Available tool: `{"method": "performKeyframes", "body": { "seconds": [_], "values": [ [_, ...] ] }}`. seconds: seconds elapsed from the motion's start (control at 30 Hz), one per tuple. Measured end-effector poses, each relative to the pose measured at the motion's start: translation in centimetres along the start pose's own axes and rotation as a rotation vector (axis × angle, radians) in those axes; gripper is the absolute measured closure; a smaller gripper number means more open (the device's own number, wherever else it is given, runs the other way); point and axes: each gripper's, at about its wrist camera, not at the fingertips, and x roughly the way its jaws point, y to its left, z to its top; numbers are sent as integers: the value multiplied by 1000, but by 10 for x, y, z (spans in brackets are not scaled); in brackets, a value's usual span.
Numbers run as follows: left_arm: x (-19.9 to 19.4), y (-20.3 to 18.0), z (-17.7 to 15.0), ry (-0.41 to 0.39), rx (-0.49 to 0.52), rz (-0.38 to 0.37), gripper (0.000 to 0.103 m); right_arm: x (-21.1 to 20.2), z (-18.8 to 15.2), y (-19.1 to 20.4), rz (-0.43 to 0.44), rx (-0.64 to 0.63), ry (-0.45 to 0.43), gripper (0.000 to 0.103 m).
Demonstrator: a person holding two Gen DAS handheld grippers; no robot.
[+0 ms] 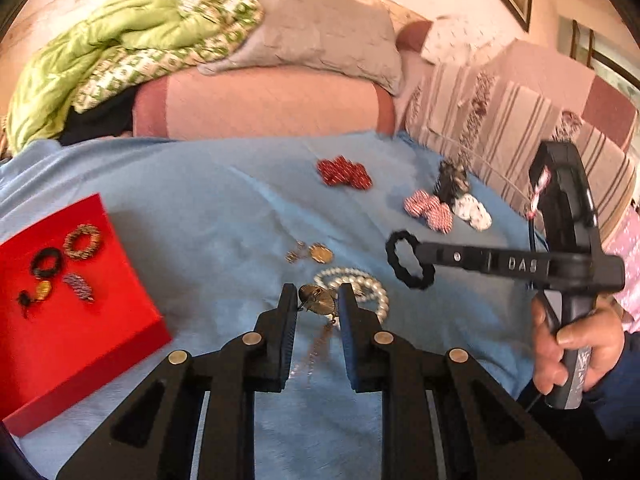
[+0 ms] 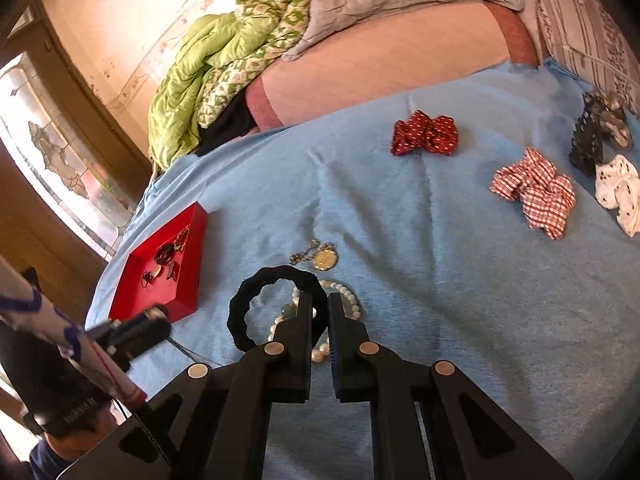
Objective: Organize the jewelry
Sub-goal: 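Carry the scrunchie and the gold pendant over to the red tray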
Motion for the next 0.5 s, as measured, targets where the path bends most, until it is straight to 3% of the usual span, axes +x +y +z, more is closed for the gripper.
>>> {"method": "performKeyframes", "body": {
  "seconds": [0.5],
  "values": [
    [-1, 14, -1, -8, -7, 33, 83, 12, -5, 29, -24, -110, 10, 95]
  ]
}}
